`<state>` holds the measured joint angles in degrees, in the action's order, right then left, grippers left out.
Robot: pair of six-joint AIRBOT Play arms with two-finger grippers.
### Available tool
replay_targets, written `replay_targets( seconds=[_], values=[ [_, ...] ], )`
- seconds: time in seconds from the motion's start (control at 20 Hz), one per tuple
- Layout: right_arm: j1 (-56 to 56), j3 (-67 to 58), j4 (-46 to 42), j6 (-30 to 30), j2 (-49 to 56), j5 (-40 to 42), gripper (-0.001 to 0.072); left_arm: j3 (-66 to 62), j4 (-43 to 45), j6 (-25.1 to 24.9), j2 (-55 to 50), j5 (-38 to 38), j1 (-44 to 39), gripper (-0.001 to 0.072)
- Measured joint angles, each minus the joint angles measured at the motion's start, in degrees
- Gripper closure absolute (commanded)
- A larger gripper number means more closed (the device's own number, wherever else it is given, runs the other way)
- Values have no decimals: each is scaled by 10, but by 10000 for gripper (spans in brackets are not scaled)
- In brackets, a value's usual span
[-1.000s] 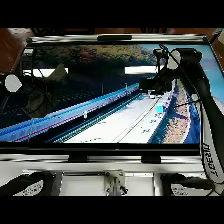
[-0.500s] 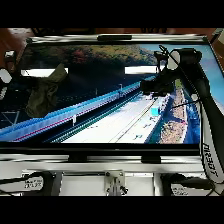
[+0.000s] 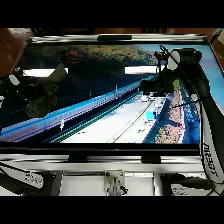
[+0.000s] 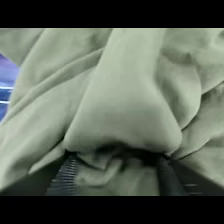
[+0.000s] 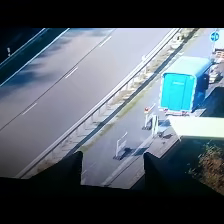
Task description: Fold the shirts.
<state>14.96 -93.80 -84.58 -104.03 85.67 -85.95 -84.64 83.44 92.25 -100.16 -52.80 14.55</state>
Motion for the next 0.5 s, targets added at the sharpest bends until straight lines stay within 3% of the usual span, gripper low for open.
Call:
replay_targets(
  seconds=[0.3,0.5],
  values=[
    [0,0,9,-13,0,9,207,-63,-8,-12,15,-17,-19,682],
    [0,-17,14,13,-8,-23,207,-133,-15,-15,118,-38,-61,682]
  ],
)
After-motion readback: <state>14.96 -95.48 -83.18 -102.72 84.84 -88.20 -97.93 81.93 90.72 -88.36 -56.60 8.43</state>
